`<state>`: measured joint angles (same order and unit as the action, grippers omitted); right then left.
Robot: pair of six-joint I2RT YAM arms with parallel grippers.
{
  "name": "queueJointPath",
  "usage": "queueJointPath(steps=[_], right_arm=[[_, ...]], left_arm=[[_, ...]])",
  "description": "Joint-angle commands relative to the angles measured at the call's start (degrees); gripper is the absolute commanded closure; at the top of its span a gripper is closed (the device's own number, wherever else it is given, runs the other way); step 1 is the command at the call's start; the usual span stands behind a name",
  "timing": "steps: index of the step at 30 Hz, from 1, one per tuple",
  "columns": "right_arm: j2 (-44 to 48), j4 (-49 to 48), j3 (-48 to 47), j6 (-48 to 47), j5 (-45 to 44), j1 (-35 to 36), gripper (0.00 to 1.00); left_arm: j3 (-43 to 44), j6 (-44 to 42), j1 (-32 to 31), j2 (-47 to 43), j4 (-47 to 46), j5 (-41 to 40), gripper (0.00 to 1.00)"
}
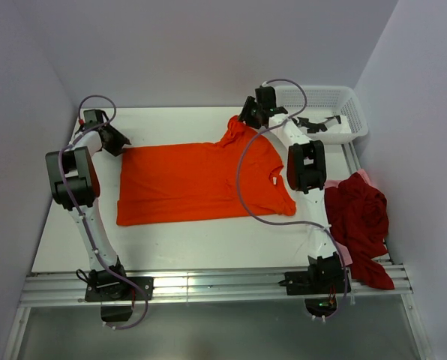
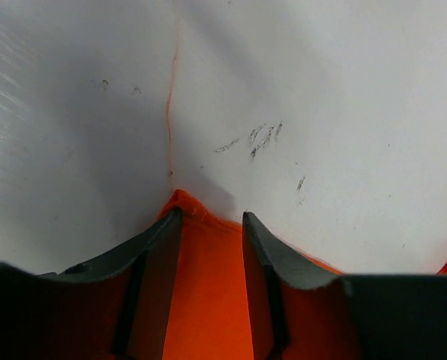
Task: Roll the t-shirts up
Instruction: Fold the tshirt
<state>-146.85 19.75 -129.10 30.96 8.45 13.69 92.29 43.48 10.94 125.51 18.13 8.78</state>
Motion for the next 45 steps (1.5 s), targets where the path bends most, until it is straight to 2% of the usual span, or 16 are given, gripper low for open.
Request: queueJointPath(steps=[1,5,11,17,20,24,27,31,33,39,40,42,43,45], right_arm=[[-0.63,-1.9,-1.68,3.4,2.62,-1.21,0.47],[-2.47,-1.38,-4.22,3.76,4.64,-1.48,0.51],[-3.89,-0.85,-5.99,5.42,6.14,-1.48,0.51],[-1.43,-5.24,-1.26,5.95,5.88,-1.48,0.51],[0.16,-6.74,1.13,4.9,4.91,-1.39,0.47],[-2.56,-1.65,-5.62,3.67,3.86,-0.95,0.48],[-2.83,-1.99,-4.77,4.81,4.47,-0.86,0.5],[-2.39,-2.96,-4.06,4.9,4.65,-0.95,0.67],[-2.57,-3.05,-4.14,4.99,5.08,-0.86,0.71],[-3.01,-2.87,-4.76,5.07,5.7,-0.86,0.67],[-3.09,-2.87,-4.85,4.9,5.7,-0.95,0.69],[-3.1,-3.05,-4.85,5.42,5.79,-0.86,0.78],[-3.1,-3.22,-4.85,5.51,5.62,-0.86,0.88],[-2.66,-4.18,-3.45,6.04,5.61,-0.95,0.92]], left_arm=[[0.53,-2.53,0.84,-2.73,2.7,-0.86,0.56],[0.26,-2.97,1.28,-3.26,2.7,-0.95,0.58],[1.4,-3.84,1.45,-2.73,3.93,-1.13,0.61],[0.7,-4.2,1.63,-3.7,4.02,-1.74,0.62],[0.79,-4.37,1.72,-3.87,4.19,-1.92,0.63],[0.79,-4.37,1.89,-3.96,4.11,-1.66,0.64],[0.87,-4.64,1.81,-3.96,4.11,-1.22,0.65],[1.14,-5.08,1.89,-3.87,4.81,-1.57,0.66],[1.31,-5.16,1.89,-3.96,5.16,-2.09,0.67],[2.63,-5.69,1.8,-2.99,6.48,-2.01,0.68],[2.63,-5.69,1.89,-2.99,6.48,-2.01,0.68],[2.37,-5.69,1.81,-3.17,6.22,-1.92,0.69],[2.37,-5.78,1.8,-3.26,6.3,-2.01,0.69],[2.46,-5.87,1.8,-3.34,6.39,-2.09,0.72]])
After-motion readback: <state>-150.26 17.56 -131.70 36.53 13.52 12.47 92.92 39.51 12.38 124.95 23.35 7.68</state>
